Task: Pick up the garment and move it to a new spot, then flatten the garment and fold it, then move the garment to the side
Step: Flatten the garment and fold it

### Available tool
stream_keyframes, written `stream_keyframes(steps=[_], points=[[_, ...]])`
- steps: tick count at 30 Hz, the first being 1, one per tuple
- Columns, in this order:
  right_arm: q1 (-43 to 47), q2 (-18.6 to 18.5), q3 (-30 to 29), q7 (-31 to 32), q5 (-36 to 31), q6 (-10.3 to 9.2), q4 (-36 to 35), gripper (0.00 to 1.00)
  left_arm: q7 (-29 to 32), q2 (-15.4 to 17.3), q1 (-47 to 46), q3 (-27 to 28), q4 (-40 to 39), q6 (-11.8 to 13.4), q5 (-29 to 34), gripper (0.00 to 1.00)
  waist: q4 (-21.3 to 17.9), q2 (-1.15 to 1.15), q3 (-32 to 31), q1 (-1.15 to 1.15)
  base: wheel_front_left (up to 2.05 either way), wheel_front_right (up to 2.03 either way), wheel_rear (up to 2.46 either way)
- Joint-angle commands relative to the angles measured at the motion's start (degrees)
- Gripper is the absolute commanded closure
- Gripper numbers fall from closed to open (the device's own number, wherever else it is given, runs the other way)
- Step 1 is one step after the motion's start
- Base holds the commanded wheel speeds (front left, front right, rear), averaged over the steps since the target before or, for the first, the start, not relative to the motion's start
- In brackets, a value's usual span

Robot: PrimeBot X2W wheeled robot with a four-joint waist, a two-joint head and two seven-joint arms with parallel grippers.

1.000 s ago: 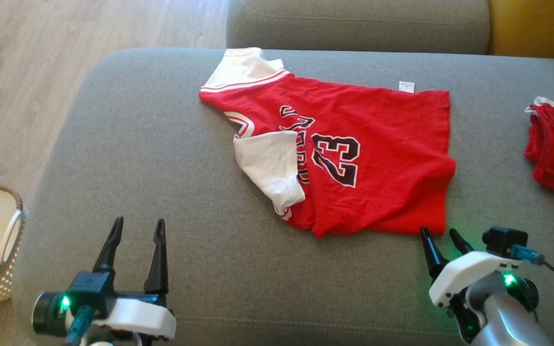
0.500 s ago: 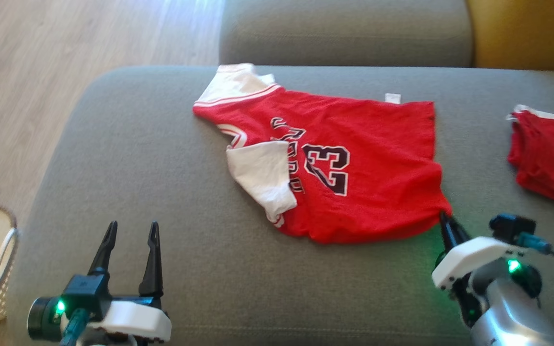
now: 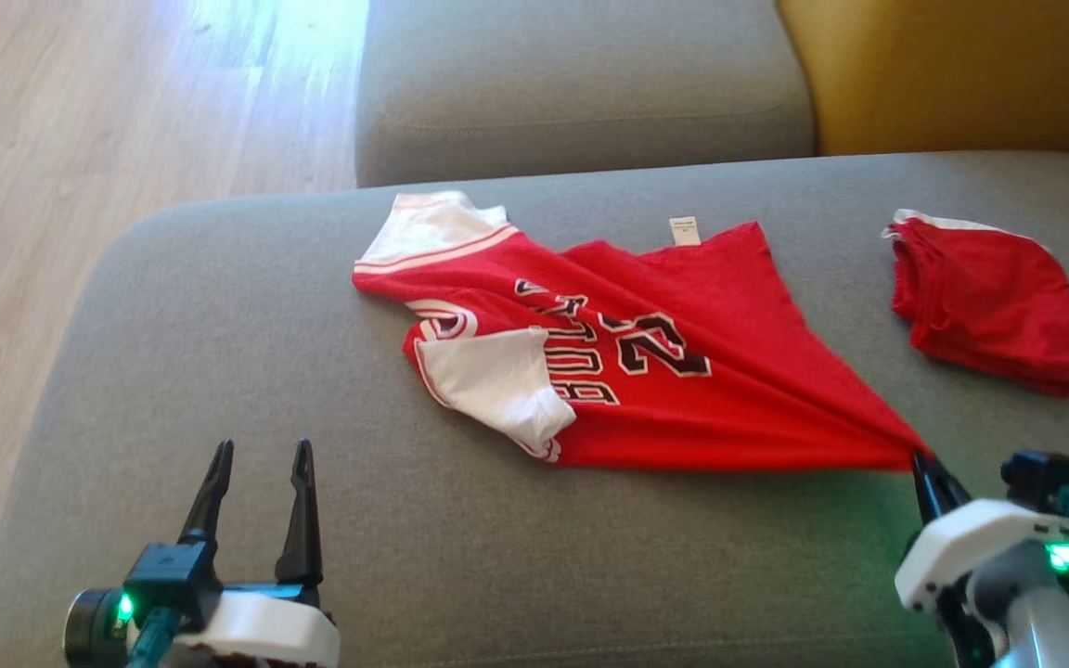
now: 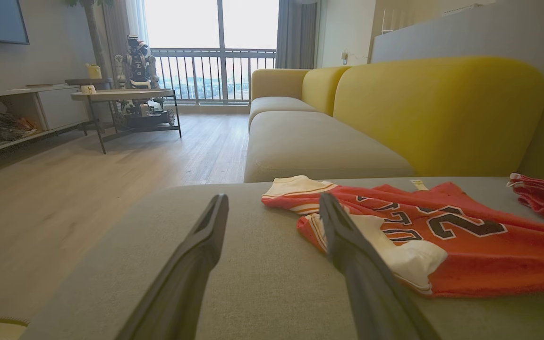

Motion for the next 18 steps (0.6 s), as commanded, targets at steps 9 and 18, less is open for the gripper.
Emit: stream_keyframes(steps=[9,18], points=[[0.95,-0.25,3.27,1.78,1.0,-0.02,-8.08,0.0,-0.29,-0.55,-2.78,0.67,-0.77,0.34,-0.17,0.0,-1.67,0.0,0.4,0.0,0.0,0.0,0.0],[1.84,-0.25,9.58,-1.04,5.99,-0.02,-18.62,0.0,-0.29,-0.7,-4.85,0.26,0.22,0.88,-0.26,0.0,-6.18,0.0,2.37,0.0,0.0,0.0,0.0]])
